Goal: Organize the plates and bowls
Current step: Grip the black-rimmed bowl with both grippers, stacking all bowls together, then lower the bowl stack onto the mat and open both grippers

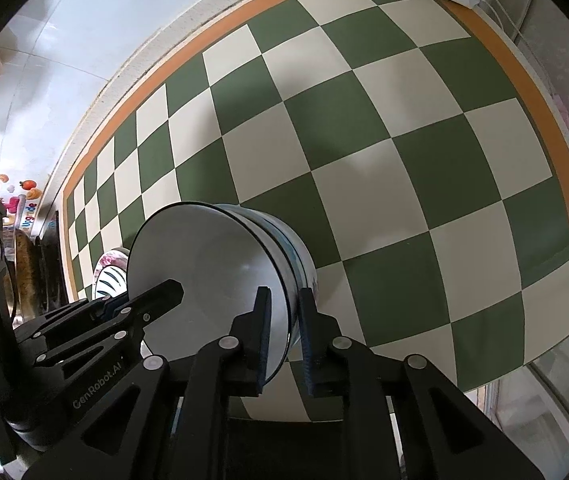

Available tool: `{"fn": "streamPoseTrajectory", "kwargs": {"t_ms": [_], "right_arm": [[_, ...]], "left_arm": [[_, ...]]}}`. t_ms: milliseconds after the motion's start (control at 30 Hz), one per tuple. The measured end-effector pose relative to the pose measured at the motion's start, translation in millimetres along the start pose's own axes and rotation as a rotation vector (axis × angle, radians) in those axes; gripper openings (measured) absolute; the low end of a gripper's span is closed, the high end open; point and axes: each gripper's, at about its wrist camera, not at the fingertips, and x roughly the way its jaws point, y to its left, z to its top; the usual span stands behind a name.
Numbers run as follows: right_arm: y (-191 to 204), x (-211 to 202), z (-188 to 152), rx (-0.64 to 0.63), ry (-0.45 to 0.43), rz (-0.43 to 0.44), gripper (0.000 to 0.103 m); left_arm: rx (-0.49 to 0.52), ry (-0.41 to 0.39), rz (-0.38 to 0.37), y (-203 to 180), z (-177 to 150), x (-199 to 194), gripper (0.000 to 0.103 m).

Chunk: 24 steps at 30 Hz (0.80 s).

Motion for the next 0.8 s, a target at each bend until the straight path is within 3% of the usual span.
{"fn": "streamPoseTrajectory", "kwargs": {"t_ms": [367,567,633,667,700,800], "right_arm": [[3,-7,-5,-0.01,-0.026,-0.022,0.02],[3,-25,-12,-0.027,-0.07,-0.057,0.037],[5,-36,-18,-0.041,-0.097,-0.066,0.047],[7,-43,-22,-0.048,-0.113,-0.065,0.058],[8,-50,-26,-0.054,-0.126,-0.062,0.068],[12,-74,-39,-0.066,-0.168,-0.062,0.081]], "left_arm": [[0.003,-0.007,0.008,1,-6,-5,0.02],[0.032,-0.062,0.002,-1,-12,-29,0.032],[0.049,-0.09,-0.003,-1,-16,-42,0.045],[0.057,-0.103,-0.004,-2,-17,-48,0.052],[0.07,-0.12,-0.01,-3,-19,-56,0.069],[0.087,-0.159,-0.02,-2,-26,-78,0.085]]}}
